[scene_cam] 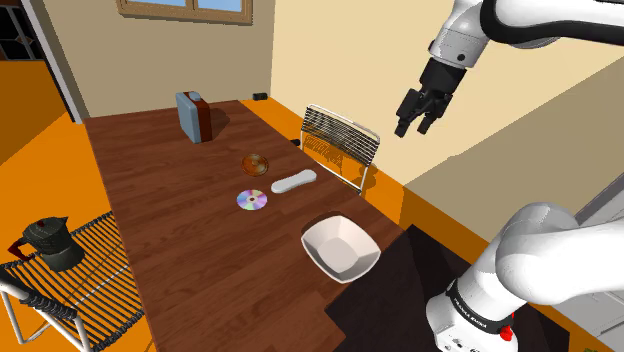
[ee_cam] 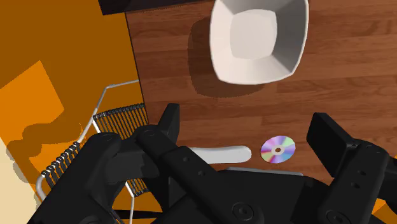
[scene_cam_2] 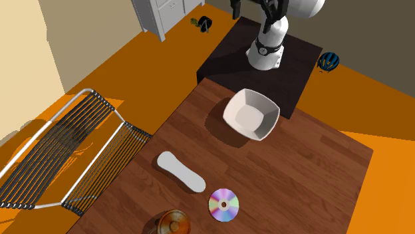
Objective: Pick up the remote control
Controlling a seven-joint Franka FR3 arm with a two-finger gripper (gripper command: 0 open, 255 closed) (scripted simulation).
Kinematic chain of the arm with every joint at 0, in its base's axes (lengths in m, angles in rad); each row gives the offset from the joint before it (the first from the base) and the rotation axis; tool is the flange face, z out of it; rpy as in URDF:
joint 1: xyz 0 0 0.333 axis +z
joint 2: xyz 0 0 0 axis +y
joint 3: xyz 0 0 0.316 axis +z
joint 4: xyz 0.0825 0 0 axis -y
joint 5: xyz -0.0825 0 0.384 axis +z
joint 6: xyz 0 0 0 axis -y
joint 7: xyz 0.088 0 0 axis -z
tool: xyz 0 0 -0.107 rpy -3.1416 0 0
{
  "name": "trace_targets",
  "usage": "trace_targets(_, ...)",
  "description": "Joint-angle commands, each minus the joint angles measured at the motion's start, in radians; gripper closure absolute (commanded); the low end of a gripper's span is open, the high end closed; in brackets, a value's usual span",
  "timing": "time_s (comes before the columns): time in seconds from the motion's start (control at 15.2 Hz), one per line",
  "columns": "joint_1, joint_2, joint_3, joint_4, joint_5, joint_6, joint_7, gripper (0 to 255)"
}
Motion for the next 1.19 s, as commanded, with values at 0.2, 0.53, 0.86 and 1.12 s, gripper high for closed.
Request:
trace_targets(0.2, -0.013, 0.072, 0.051, -0.024, 0.031, 0.097, 0.112, 0)
trace_targets(0.53, -0.036, 0.225, 0.130, -0.027, 0.067, 0.254, 0.294, 0)
trace_targets(0.86, -0.066, 0.407, 0.197, 0.012, 0.077, 0.397, 0.476, 0)
trace_targets(1.12, -0.091, 0.566, 0.237, 0.070, 0.060, 0.495, 0.626, 0)
